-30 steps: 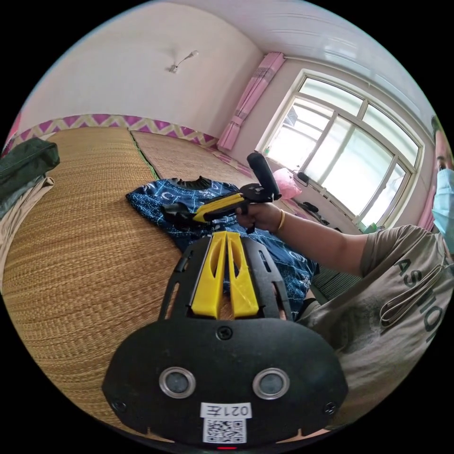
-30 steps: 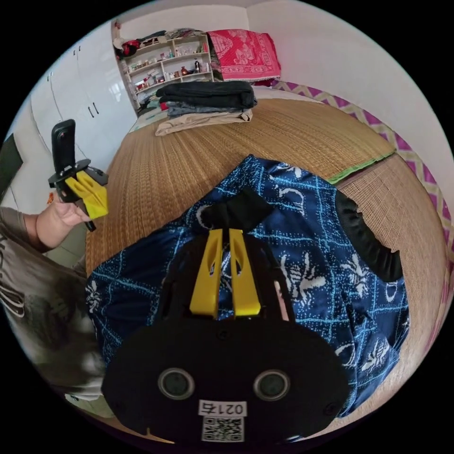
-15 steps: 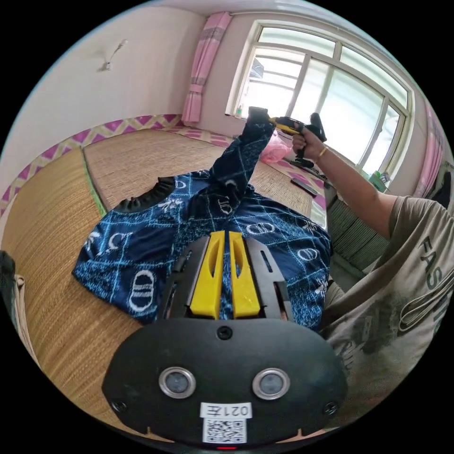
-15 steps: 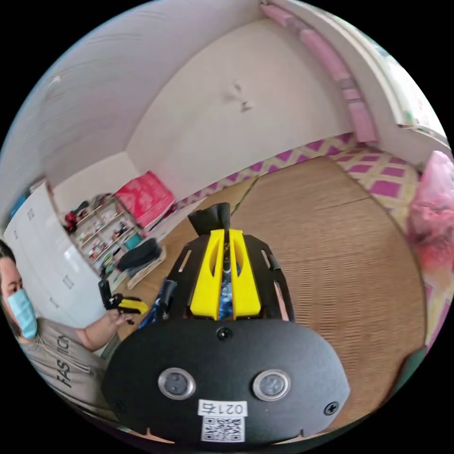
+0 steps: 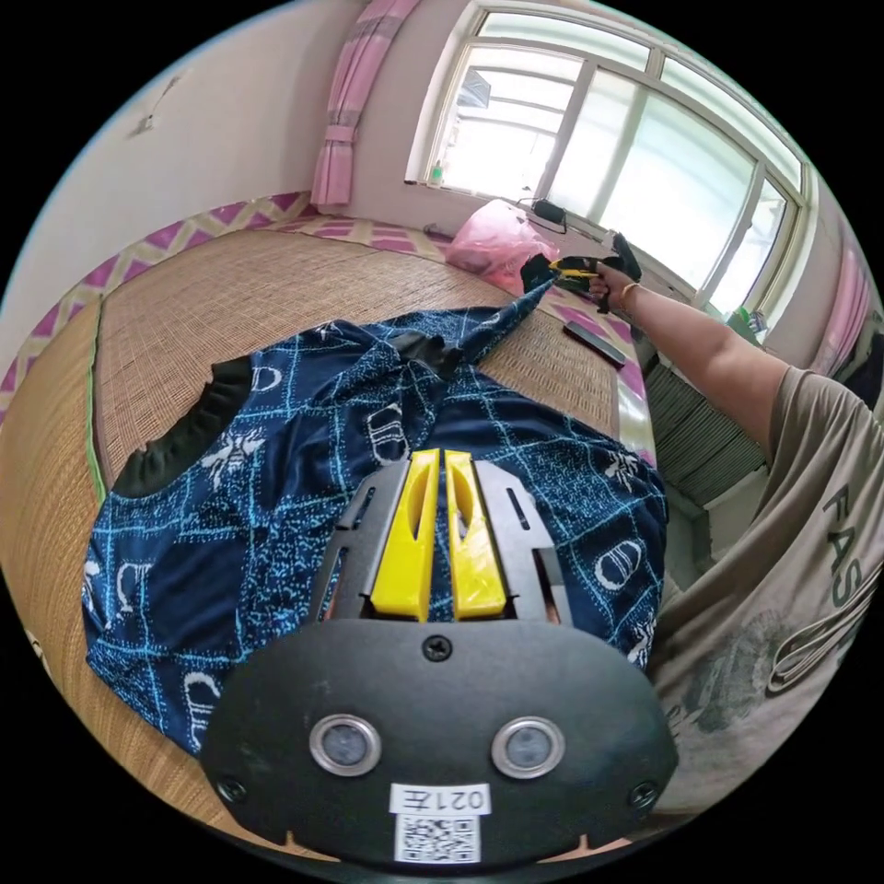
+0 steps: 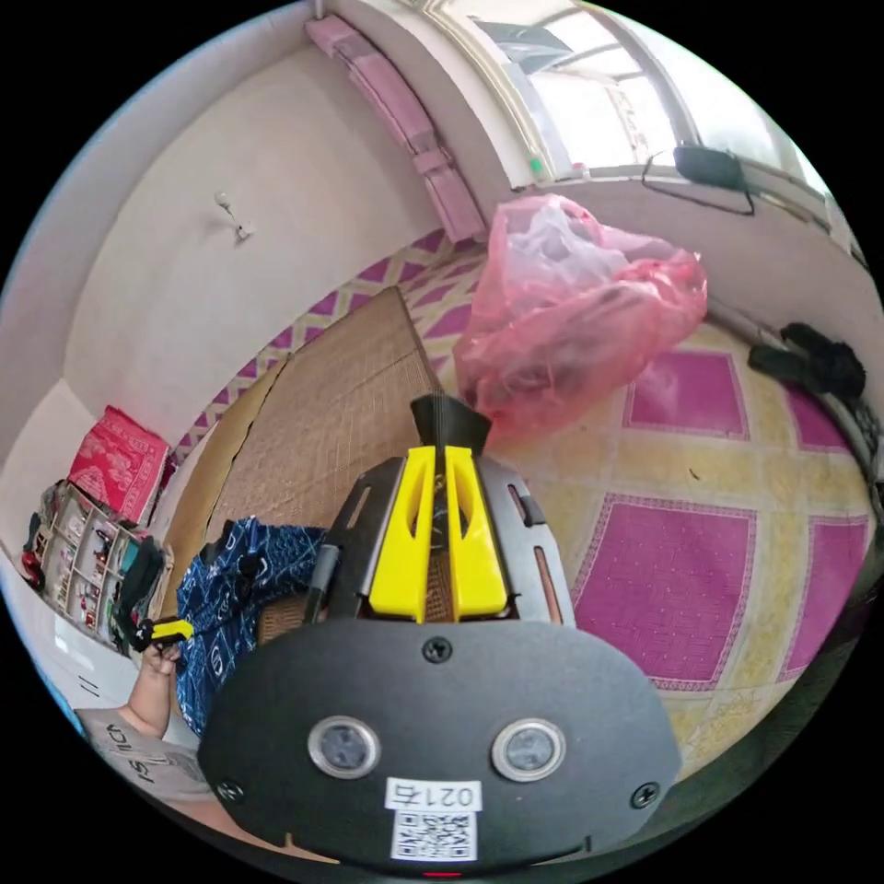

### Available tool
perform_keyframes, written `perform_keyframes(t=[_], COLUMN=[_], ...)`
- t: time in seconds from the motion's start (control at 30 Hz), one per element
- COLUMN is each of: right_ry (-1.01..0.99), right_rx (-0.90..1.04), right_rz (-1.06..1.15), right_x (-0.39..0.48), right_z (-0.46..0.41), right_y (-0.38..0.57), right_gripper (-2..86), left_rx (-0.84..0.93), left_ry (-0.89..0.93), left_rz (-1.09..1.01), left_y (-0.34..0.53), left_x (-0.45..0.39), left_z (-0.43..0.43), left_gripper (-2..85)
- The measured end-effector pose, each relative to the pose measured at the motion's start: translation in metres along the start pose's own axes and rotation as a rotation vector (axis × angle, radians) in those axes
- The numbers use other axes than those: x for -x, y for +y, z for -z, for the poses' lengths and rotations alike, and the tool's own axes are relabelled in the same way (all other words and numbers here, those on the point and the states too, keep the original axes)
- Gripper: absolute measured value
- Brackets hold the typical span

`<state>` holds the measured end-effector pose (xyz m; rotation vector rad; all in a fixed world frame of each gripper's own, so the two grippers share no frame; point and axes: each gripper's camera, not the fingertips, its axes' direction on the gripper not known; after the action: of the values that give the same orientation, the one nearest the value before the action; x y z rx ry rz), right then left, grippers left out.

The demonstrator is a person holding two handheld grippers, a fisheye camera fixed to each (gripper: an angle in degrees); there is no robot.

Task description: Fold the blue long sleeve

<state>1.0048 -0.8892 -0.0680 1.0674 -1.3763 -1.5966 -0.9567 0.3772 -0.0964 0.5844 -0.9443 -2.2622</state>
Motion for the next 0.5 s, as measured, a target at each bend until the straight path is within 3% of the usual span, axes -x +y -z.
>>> perform_keyframes(t=[0.13,0.3,0.5], right_ry=[0.023,-0.135,-0.297], right_rx=[0.092,0.047,0.049], right_rz=[-0.104,-0.244,-0.366], right_x=[-0.082,-0.180,-0.216], right_z=[-0.048,-0.034,-0.023], right_y=[0.033,0.105,0.161], right_gripper=[0.2,0.4,4.7], left_rx=[0.001,-0.003,0.034], left_ry=[0.000,0.012,-0.079], left_rz=[0.005,-0.011,-0.069], left_y=[-0.023,-0.051,-0.091], left_x=[-0.009,-0.028,-0.056], left_z=[-0.016,-0.030,-0.063], left_gripper=[-0.2,1.0,7.7])
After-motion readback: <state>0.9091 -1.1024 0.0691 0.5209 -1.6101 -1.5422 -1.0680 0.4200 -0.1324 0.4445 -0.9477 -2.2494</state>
